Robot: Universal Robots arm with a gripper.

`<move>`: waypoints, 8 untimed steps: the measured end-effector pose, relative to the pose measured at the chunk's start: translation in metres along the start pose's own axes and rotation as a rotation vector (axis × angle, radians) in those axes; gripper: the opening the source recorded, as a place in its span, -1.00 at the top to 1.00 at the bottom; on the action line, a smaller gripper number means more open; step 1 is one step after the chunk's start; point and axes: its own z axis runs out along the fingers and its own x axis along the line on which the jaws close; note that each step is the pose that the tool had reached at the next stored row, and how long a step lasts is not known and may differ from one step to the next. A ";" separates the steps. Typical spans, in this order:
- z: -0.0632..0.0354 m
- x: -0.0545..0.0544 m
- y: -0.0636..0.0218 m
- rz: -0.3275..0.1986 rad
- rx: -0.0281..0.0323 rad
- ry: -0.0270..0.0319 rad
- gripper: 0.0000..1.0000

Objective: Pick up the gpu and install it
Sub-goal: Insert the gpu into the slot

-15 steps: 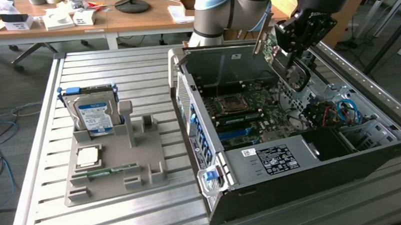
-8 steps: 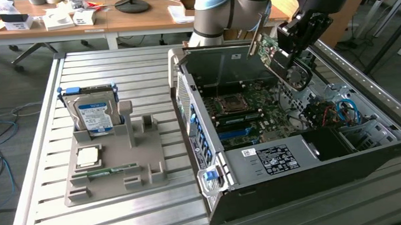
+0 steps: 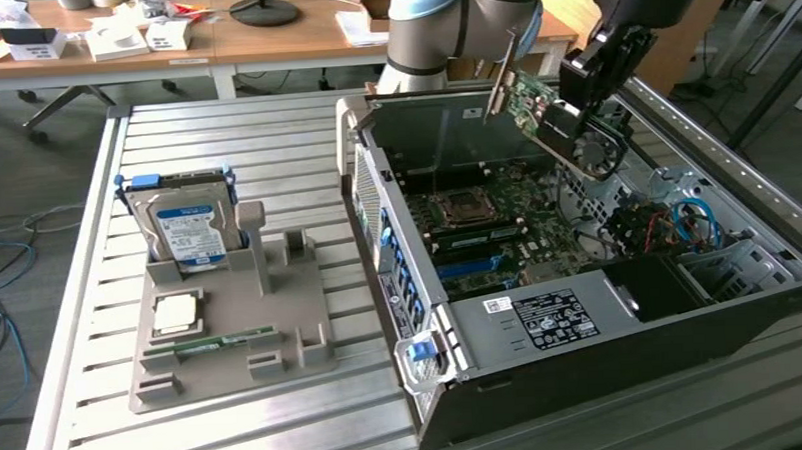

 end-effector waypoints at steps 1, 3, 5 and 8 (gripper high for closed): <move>0.0001 0.000 0.0000 -0.018 -0.0004 0.0013 0.47; 0.0003 0.000 0.0000 -0.054 -0.0011 0.0038 0.47; 0.0005 0.000 0.0000 -0.090 -0.0018 0.0063 0.47; 0.0008 0.000 -0.0001 -0.145 -0.0030 0.0100 0.47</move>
